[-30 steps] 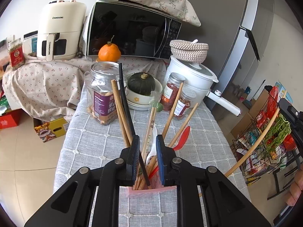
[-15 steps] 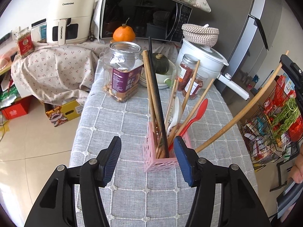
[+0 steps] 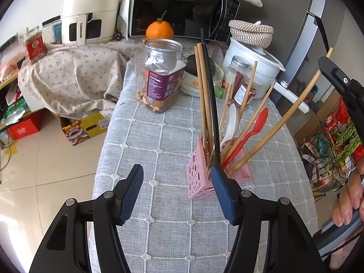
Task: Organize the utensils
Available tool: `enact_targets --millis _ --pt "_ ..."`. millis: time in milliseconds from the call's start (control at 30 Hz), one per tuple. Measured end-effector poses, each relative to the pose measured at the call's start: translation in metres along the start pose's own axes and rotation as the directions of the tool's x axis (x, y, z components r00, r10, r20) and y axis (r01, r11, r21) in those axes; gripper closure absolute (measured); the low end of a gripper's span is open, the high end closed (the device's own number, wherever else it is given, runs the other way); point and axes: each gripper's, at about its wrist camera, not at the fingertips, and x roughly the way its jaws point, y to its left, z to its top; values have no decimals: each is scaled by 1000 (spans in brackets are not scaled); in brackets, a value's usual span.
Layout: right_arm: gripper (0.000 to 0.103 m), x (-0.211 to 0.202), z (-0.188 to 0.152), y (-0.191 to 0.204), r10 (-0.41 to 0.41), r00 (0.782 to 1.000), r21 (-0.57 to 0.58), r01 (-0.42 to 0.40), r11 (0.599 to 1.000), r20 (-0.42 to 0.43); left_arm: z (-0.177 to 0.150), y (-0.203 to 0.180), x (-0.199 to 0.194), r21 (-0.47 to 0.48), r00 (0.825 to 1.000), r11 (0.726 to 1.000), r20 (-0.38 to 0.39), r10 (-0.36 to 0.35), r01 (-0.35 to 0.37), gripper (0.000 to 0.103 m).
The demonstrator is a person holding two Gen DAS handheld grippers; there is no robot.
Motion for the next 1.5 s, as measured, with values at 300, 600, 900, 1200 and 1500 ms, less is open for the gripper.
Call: enact_targets --millis 300,600,900,1200,1500 --pt "97 17 -19 -2 7 997 9 -6 1000 -81 -1 -4 1 15 1000 1000 -3 13 -13 34" --pt "46 0 -12 -28 44 985 115 -25 993 -165 -7 -17 -13 21 999 999 18 43 -43 25" --pt "28 -49 -20 -70 -87 947 144 138 980 -310 -24 -58 -37 46 996 997 65 62 -65 16" --pt "18 -84 -49 -82 -185 878 63 236 970 -441 -46 -80 -52 61 994 995 76 74 -79 15" --pt "13 -83 -68 -80 -255 840 -48 265 963 -478 -52 -97 -55 102 994 993 94 47 -57 15"
